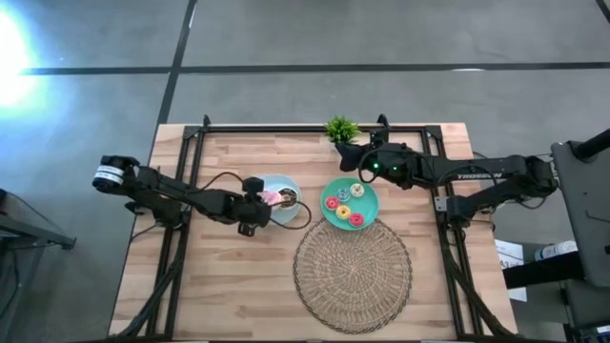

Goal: Pick & Place donuts
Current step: Put the big pink donut on the blue plate, then return to Home Position

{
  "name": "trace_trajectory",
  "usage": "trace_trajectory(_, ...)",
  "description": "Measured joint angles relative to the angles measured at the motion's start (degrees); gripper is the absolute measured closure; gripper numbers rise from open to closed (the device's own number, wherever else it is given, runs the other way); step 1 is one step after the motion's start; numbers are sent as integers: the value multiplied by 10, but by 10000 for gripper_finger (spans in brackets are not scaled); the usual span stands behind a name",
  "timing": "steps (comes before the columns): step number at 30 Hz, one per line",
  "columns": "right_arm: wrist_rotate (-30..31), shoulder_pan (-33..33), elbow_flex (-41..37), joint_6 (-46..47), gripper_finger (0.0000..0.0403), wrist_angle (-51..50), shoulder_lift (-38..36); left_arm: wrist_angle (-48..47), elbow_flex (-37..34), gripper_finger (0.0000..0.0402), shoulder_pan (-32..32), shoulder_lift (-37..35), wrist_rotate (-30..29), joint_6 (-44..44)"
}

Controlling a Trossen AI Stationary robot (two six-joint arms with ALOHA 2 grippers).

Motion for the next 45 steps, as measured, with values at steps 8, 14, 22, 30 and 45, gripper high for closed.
trace_trajectory(8, -6, 0, 0, 20, 220, -1, 11, -9, 2, 308, -1, 0, 21, -9)
trace_trajectory(14, -9, 0, 0, 22, 220, -2, 11, -21, 20, 279, -8, -13, 16, 1)
trace_trajectory(22, -10, 0, 0, 22, 220, -2, 11, -56, 34, 278, -11, -22, 16, -1)
trace_trajectory(30, -10, 0, 0, 21, 220, -3, 11, -76, 32, 278, -36, -24, 58, -29)
trace_trajectory(45, -20, 0, -7, 21, 220, -3, 11, -131, 31, 278, -47, -43, 56, -93)
